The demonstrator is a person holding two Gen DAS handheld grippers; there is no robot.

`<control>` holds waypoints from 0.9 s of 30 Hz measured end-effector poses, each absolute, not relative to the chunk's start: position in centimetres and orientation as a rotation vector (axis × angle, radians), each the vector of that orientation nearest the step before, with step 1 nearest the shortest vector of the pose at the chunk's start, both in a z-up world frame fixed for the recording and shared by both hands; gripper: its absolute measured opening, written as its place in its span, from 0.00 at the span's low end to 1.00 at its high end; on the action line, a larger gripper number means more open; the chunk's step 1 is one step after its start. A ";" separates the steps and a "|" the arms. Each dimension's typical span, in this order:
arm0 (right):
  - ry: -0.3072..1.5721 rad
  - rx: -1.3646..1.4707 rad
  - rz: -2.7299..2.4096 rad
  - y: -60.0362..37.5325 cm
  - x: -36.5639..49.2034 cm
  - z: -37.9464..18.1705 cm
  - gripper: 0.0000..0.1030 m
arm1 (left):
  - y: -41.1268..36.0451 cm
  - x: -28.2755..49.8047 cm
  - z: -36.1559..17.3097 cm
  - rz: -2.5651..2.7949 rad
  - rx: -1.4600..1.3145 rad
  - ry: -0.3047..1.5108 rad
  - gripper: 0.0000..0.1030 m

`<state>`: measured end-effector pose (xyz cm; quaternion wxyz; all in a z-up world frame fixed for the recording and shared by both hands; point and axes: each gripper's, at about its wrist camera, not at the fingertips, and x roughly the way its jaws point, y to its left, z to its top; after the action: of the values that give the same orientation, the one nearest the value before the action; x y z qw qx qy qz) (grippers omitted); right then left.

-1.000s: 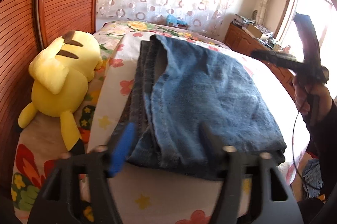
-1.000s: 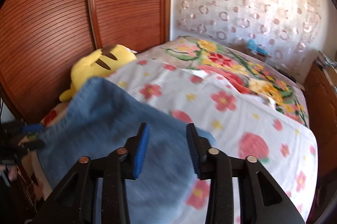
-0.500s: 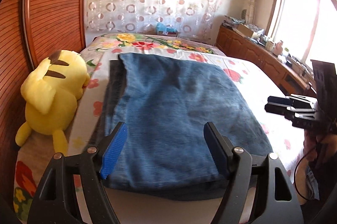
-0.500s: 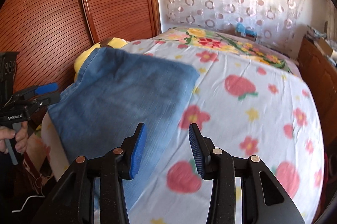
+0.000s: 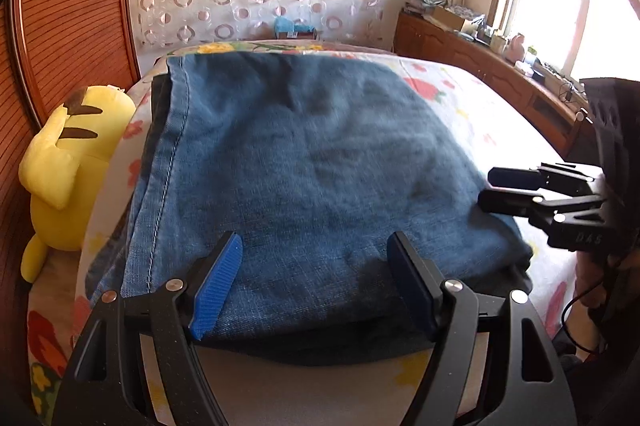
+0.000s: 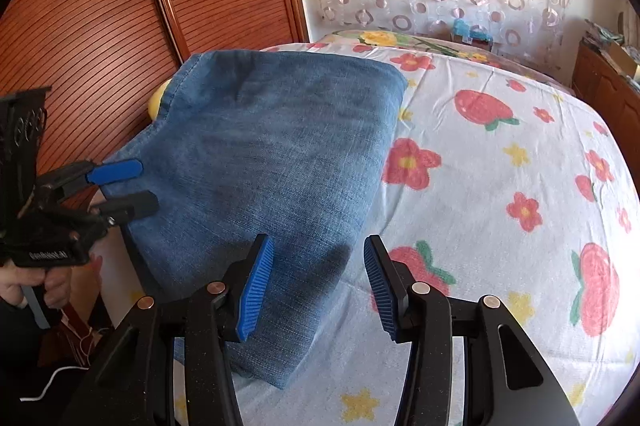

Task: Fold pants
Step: 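Lay the fold down and open both tools above the jeans, then close the right tool on the folded jeans edge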

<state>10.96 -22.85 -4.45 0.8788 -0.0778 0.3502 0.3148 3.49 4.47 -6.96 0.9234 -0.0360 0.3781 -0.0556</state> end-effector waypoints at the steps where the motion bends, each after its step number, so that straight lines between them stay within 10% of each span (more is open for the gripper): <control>1: 0.735 -0.157 0.655 -22.9 11.0 -4.5 0.48 | 4.4 3.4 -7.1 -0.112 -0.072 0.778 0.73; 27: 0.698 -0.176 0.625 -20.5 9.7 -6.6 0.62 | 3.4 2.9 -8.1 -0.101 -0.007 0.755 0.75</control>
<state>9.72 -20.52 -6.57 0.8886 -0.0845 0.3357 0.3009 2.91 3.40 -8.08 0.9283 -0.0034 0.3685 -0.0491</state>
